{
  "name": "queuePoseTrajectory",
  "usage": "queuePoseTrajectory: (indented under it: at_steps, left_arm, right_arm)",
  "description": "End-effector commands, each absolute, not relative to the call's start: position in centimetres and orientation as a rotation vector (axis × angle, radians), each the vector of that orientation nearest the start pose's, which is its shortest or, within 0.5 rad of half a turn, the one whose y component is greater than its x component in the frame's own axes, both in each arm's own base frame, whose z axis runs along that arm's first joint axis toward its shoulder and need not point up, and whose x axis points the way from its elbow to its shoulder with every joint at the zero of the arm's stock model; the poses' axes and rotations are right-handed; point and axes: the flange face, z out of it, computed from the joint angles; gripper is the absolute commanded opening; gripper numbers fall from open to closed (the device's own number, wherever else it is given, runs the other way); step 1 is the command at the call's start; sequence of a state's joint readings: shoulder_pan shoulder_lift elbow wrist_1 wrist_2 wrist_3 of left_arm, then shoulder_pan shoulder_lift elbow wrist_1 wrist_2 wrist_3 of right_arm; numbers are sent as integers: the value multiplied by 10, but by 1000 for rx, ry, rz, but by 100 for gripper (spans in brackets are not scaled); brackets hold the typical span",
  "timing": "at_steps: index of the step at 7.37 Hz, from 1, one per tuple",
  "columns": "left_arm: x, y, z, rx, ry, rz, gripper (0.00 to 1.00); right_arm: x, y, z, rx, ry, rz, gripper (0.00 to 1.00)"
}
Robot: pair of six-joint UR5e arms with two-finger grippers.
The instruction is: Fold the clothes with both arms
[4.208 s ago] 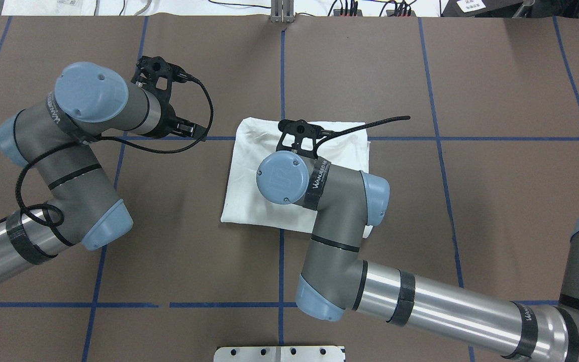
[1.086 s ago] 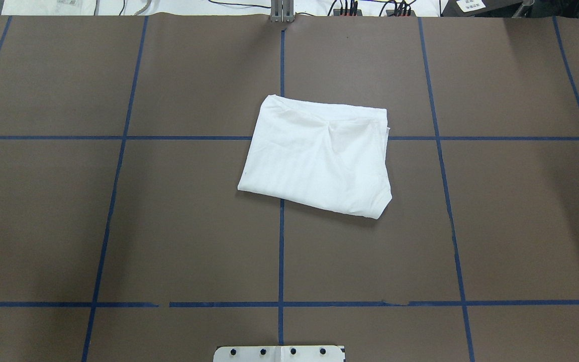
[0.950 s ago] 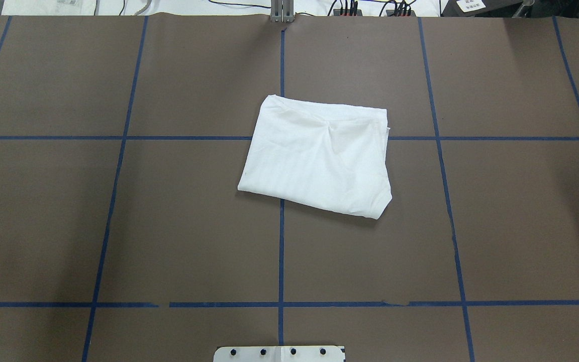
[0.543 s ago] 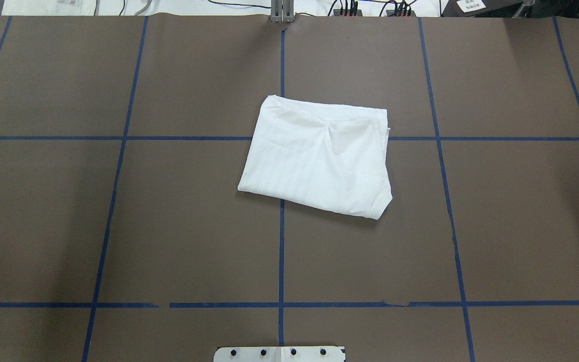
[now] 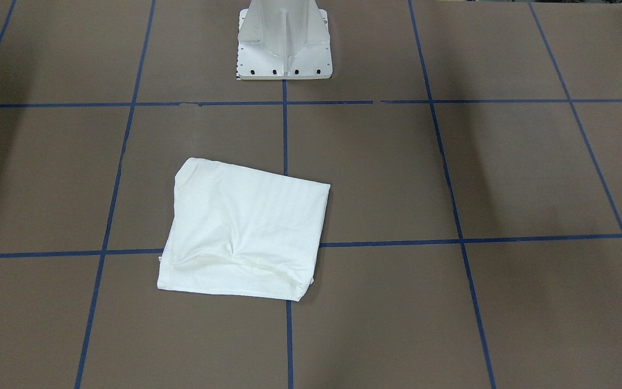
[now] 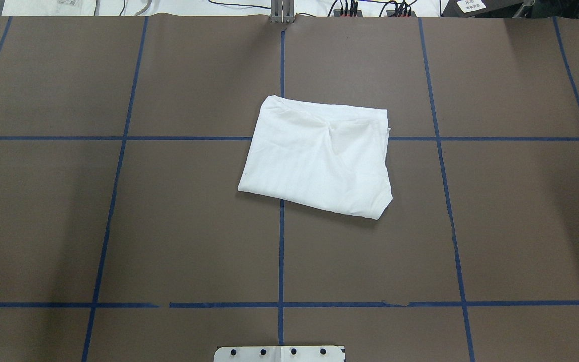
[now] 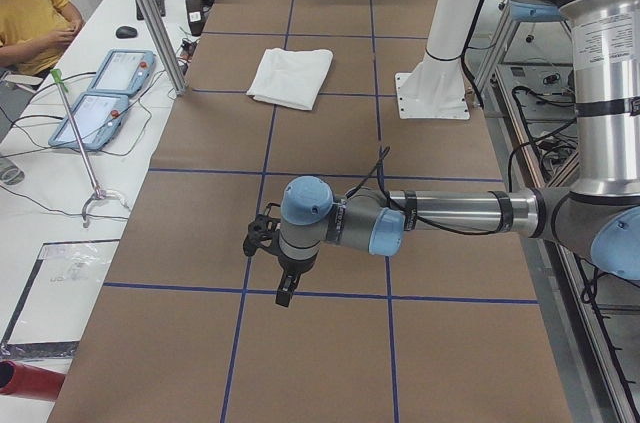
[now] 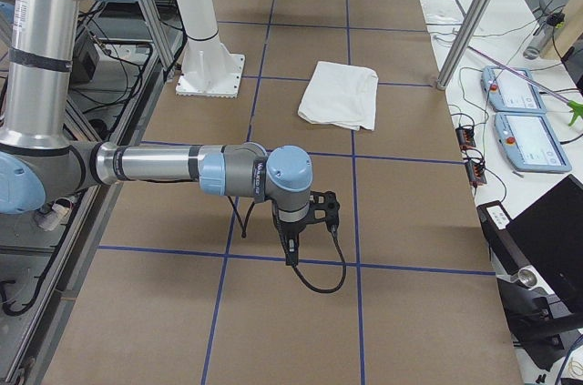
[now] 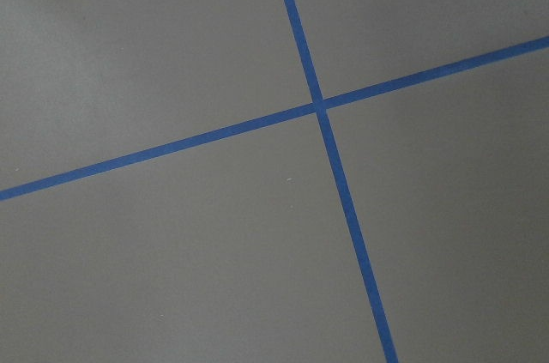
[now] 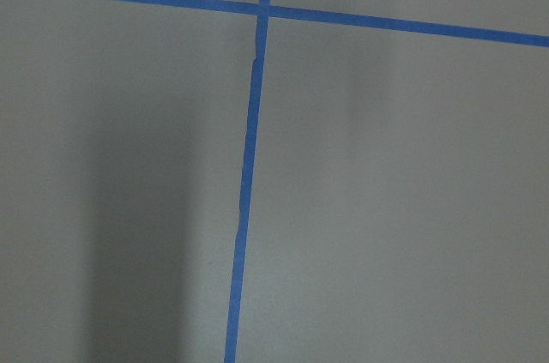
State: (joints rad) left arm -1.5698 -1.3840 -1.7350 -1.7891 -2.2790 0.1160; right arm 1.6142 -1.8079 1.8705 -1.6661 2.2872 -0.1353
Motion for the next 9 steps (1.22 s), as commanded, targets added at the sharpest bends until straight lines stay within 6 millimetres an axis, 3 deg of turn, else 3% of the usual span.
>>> queuePoseTrajectory:
  at_steps: [1,4,9]
  left_arm:
    - [-68,-427,647,183,699,164,100]
    - [-68,-423,649,98,706,140,100]
    - [-63,-423,642,118,783,148,100]
  right_arm:
    - [84,-383,635,21,-718,-77,100]
    - [84,-383,639,13,-718,-74,100]
    - [85,-388,636,30,-721,-71,100]
